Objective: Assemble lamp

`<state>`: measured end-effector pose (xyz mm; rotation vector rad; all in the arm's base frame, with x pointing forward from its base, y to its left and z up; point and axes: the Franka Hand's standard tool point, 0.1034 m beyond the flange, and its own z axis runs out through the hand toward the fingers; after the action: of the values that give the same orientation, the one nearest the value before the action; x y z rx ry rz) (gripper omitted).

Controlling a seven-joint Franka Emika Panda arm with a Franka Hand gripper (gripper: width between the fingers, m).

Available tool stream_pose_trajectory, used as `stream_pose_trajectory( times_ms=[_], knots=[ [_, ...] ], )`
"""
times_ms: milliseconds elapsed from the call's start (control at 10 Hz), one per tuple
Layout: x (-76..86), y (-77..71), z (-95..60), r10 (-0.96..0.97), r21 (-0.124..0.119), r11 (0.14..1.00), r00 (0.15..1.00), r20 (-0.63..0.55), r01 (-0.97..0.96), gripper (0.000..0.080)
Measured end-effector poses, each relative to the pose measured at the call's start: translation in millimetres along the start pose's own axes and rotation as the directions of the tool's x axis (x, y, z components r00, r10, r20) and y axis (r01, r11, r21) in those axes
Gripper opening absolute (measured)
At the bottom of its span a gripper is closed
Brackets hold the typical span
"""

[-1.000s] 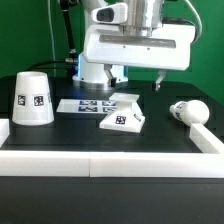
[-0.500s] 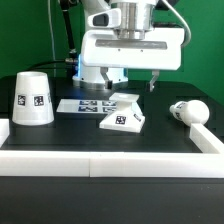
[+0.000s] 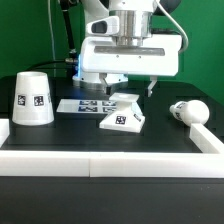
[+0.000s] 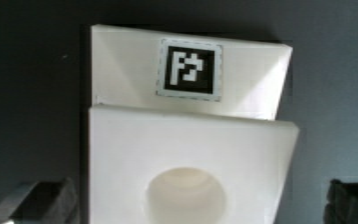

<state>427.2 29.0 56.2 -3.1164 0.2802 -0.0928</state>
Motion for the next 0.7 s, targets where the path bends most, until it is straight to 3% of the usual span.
stream_pose_trajectory(
  times_ms=[400,600,700],
  knots=[
    [0.5,2.3,10.6,-0.029,-0.004,1.000,0.999,0.024,0.029,0.0700],
    [1.9,0.7,9.8,-0.038,-0.003,0.999,0.999,0.022,0.038,0.0532],
    [1.9,0.6,9.8,-0.040,-0.002,0.999,0.999,0.021,0.040,0.0532]
  ],
)
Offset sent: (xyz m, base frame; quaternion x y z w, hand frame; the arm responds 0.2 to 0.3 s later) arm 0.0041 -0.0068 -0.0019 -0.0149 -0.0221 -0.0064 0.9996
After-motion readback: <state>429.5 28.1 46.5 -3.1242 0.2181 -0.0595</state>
